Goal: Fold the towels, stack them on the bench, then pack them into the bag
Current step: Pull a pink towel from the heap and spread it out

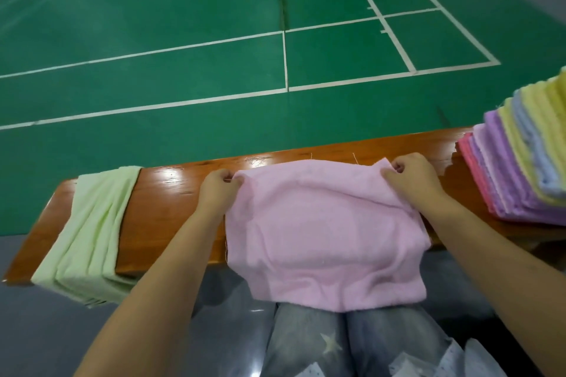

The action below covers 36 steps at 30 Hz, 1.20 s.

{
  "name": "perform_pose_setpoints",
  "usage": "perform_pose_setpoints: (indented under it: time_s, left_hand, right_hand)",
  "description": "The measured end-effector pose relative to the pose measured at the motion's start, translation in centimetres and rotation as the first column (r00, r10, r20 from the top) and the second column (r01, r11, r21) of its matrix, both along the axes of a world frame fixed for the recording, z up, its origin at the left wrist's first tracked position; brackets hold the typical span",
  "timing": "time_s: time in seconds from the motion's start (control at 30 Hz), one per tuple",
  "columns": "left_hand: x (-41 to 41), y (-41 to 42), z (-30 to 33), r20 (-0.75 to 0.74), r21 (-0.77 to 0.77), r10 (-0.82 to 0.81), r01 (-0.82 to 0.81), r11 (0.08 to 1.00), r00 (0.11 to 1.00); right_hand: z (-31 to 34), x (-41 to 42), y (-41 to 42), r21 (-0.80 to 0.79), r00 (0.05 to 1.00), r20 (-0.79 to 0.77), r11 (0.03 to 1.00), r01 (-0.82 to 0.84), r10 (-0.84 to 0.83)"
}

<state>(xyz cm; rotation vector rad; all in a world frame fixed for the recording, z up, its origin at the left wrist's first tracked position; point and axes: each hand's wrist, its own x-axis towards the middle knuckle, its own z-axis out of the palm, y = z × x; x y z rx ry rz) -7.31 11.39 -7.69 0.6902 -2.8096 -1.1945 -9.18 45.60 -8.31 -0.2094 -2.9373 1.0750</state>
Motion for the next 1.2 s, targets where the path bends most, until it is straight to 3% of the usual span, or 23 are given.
perform_pose_setpoints:
  time_s: [0.13,0.3,0.4,0.57,0.67,0.77,0.87,1.07,1.2]
  left_hand:
    - [-2.3,-0.9,-1.2,0.103,-0.084,-0.058,0.067,0.994,0.993]
    - [-3.2,-2.3,-1.0,0.145,-0.127,-0.19,0.209,0.97,0.971]
    - [-3.6,-3.1,-0.6,0.172,-0.142,-0.244,0.27,0.953,0.954]
    - [-4.3,-2.6,-0.1,0.013,0.021,-0.223,0.223,0.975,0.975]
    - [-5.1,-1.8,-0.7,0.031,0.046,-0.244,0.243,0.969,0.969]
    - [-6.3,-1.9,-1.5,0.066,-0.02,-0.28,0.282,0.959,0.958]
    - [-7.2,-2.2,-2.0,0.119,-0.176,-0.299,0.317,0.932,0.947]
    - [-7.4,-3.3,-2.0,0.204,-0.192,-0.331,0.369,0.909,0.921]
    - [-7.5,-3.0,-1.9,0.233,-0.244,-0.382,0.434,0.867,0.894]
  right_hand:
    - [-1.3,-1.3,0.2,0.076,0.994,0.099,0.997,0.034,-0.041]
    - [-1.1,-2.8,0.6,0.242,0.991,0.131,0.968,-0.068,0.037]
    - [-0.5,-3.3,0.9,0.198,0.979,0.2,0.977,-0.073,0.033]
    - [-0.2,-3.0,1.9,0.093,0.983,0.174,0.995,0.049,-0.064]
    - [-0.5,-2.8,1.4,0.177,0.971,0.238,0.984,-0.019,-0.024]
    - [-0.3,-3.4,1.2,0.27,0.954,0.3,0.957,-0.106,0.021]
    - [0.2,-4.2,1.4,0.259,0.928,0.372,0.958,-0.127,0.022]
    - [0.6,-4.9,1.2,0.189,0.893,0.442,0.965,-0.182,0.082]
    - [0.5,-4.7,1.4,0.253,0.905,0.401,0.933,-0.255,0.139]
